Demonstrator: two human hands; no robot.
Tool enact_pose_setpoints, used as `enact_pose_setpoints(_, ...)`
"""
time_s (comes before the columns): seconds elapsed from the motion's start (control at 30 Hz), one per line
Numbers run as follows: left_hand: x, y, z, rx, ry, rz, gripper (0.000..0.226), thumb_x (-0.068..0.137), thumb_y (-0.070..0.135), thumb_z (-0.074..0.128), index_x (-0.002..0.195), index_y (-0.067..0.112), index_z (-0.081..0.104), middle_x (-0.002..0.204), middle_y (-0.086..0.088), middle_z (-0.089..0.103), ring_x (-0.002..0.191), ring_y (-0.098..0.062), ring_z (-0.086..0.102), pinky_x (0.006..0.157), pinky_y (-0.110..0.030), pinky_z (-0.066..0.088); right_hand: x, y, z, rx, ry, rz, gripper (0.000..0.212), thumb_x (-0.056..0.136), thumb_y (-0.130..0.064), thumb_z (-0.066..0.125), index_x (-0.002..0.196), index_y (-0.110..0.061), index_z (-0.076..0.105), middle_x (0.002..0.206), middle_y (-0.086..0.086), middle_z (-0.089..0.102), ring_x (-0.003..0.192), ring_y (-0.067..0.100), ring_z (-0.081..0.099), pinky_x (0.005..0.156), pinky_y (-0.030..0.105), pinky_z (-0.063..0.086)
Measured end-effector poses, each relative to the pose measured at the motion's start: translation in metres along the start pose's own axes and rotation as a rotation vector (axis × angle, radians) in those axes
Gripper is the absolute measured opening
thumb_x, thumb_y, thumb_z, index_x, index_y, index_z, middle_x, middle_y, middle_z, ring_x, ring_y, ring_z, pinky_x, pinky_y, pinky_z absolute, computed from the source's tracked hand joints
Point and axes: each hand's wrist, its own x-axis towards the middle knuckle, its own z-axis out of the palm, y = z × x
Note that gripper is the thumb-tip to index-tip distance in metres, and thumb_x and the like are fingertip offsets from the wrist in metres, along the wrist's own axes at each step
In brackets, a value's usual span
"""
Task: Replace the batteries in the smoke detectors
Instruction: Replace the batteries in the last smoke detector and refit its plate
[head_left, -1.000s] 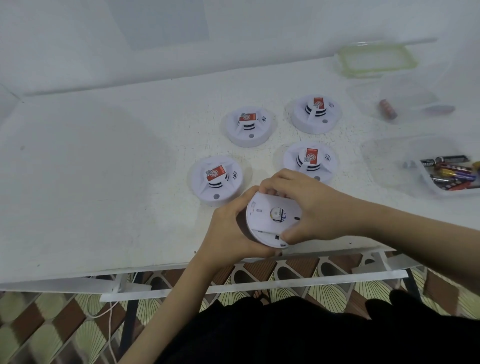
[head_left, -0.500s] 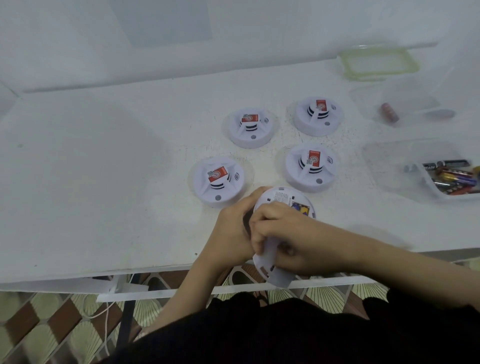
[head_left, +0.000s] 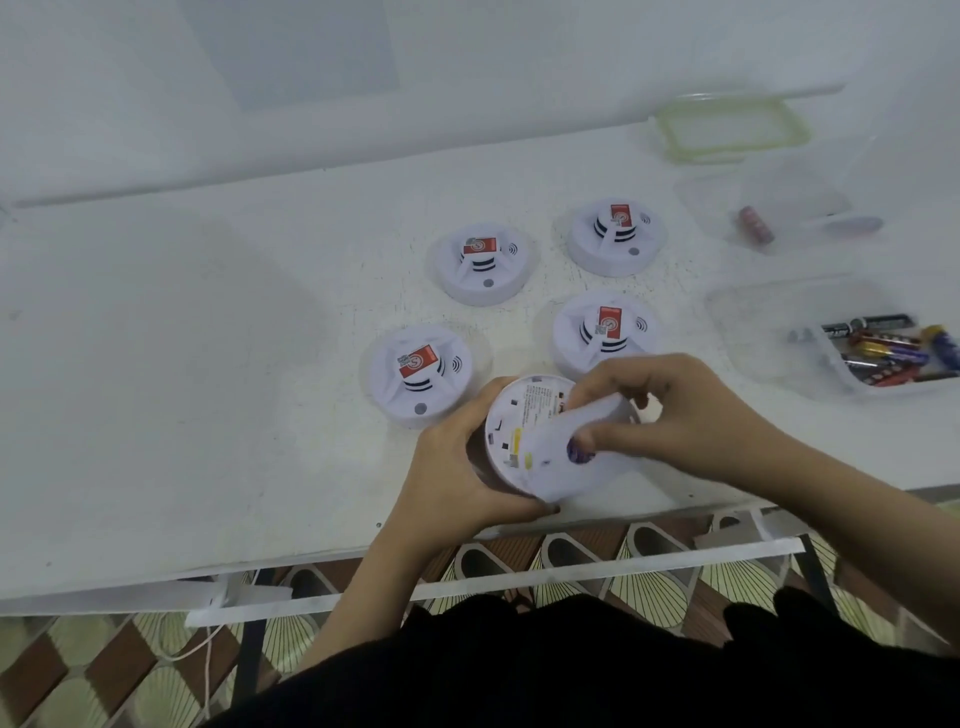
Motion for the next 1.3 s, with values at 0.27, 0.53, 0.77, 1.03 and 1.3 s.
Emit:
enact_pose_setpoints(0.27,0.000,0.003,-0.008,0.019,0.044,0.030,0.089,0.050,0.008,0.094,0.126,0.030,0.054,0.112,0.020,0.066,0.106,0.002,0.061,0.083,-0.007,0.046,-0.017,0.031,-0.032,0.182,0.182,0.259,0.019,0.069,-0.020,0.075,0.088,-0.018,0.074,0.085,0.001,0.074,0.078,0.029,0.067,0.068,0.037,0.056)
enact_pose_setpoints(0.53,0.012,0.006,-0.016,-0.006,0.026,0.057,0.091,0.051,0.007,0.093,0.132,0.019,0.052,0.117,0.014,0.065,0.114,-0.007,0.060,0.089,-0.014,0.049,-0.026,0.051,-0.027,-0.618,0.319,0.013,0.021,0.077,-0.025,0.077,0.097,-0.025,0.073,0.096,-0.001,0.062,0.087,0.015,0.052,0.078,0.019,0.032)
enact_pose_setpoints(0.77,0.028,0.019,-0.015,-0.016,0.043,0.122,0.088,0.052,0.001,0.092,0.130,0.019,0.053,0.116,0.011,0.064,0.113,-0.013,0.060,0.082,-0.017,0.052,-0.016,0.001,-0.004,-0.110,0.227,-0.005,0.034,0.086,-0.024,0.064,0.116,-0.037,0.054,0.107,-0.011,0.064,0.080,-0.002,0.066,0.073,0.009,0.050)
enact_pose_setpoints(1.03,0.044,0.020,-0.015,0.004,0.137,0.153,0.098,0.049,0.016,0.096,0.133,0.024,0.048,0.127,0.013,0.059,0.119,-0.009,0.057,0.083,-0.027,0.057,0.001,-0.011,0.013,-0.136,0.346,-0.051,0.041,0.086,-0.007,0.065,0.115,-0.033,0.051,0.098,-0.016,0.065,0.076,-0.004,0.067,0.070,0.007,0.050)
enact_pose_setpoints(1.3,0.057,0.020,-0.013,-0.009,0.048,0.243,0.096,0.053,0.012,0.093,0.117,0.034,0.027,0.126,0.032,0.042,0.118,-0.006,0.056,0.081,-0.016,0.052,0.010,-0.016,0.025,-0.152,0.410,-0.024,0.039,0.085,-0.013,0.066,0.114,-0.030,0.048,0.093,-0.018,0.064,0.073,0.002,0.066,0.063,0.022,0.056)
